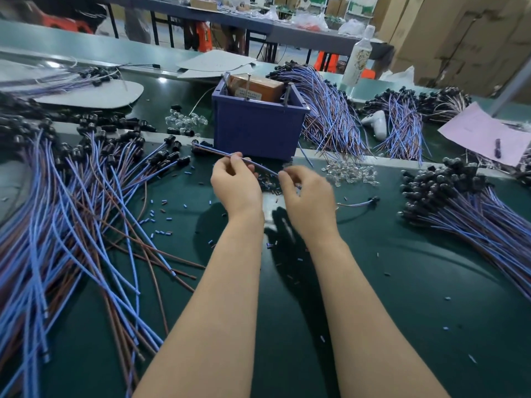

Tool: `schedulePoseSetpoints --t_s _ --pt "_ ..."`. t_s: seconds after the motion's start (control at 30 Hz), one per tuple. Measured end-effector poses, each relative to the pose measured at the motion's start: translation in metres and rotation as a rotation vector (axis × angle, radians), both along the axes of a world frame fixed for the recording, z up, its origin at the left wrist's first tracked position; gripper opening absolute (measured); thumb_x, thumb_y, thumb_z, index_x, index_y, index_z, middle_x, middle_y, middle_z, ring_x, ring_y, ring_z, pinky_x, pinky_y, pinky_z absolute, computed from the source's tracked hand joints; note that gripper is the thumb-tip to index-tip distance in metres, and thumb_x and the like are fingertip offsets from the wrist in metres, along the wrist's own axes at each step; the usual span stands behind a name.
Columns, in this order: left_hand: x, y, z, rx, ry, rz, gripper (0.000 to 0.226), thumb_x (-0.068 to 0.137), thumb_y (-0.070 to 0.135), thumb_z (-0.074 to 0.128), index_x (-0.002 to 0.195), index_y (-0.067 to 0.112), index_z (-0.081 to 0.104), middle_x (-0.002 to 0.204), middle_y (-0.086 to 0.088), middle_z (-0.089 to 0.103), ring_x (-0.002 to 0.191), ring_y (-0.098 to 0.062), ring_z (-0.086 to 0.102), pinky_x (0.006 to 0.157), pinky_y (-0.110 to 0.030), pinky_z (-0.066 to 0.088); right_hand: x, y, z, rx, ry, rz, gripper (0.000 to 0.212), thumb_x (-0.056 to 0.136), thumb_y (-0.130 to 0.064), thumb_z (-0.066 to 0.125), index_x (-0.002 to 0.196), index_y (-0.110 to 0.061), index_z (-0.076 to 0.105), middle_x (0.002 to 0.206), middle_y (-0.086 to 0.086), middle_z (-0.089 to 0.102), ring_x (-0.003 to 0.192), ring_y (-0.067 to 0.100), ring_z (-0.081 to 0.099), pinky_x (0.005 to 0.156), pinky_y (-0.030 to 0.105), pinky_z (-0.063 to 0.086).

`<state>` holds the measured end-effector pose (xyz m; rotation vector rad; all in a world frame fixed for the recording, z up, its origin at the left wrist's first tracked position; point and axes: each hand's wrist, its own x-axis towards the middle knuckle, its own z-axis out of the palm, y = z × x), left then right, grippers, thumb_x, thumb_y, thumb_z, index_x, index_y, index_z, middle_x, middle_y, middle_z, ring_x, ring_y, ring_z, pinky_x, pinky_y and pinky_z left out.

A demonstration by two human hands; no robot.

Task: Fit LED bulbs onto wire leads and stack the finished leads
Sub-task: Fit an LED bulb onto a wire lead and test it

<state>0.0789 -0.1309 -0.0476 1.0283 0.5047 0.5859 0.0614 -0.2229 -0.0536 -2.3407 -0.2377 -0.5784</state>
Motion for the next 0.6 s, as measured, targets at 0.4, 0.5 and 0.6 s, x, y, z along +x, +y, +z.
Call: schedulePoseSetpoints --t_s 0.4,0.5,0.6 --pt "-0.008 -0.015 -0.002 0.508 0.118 -0.382 0.015 0.095 0.014 0.051 0.093 0.009 0.065 0.091 -0.012 0.069 0.088 -0.029 0.065 0.088 -0.046 0.052 0.003 0.01 -0.004 0.391 0.103 -0.083 0.014 0.097 -0.015 0.045 0.09 -0.01 0.056 0.078 0.003 0.064 0.076 0.021 0.053 0.063 0.022 0.035" --pt "-0.01 -0.015 -0.002 0.452 0.066 -0.322 0.014 0.098 0.014 0.045 0.093 0.011 0.057 0.082 -0.005 0.067 0.088 -0.03 0.066 0.086 -0.044 0.053 0.004 0.009 -0.005 0.567 0.107 -0.102 0.006 0.098 -0.012 0.043 0.097 -0.013 0.048 0.071 -0.003 0.062 0.077 0.022 0.063 0.079 0.033 0.052" --pt "-0.009 -0.012 -0.002 0.453 0.039 -0.238 0.015 0.099 0.014 0.041 0.095 0.013 0.056 0.07 0.004 0.063 0.076 -0.018 0.064 0.08 -0.032 0.051 0.004 0.01 -0.006 0.666 0.108 -0.088 0.014 0.098 -0.009 0.042 0.111 -0.013 0.046 0.073 -0.002 0.064 0.077 0.021 0.064 0.084 0.041 0.052"
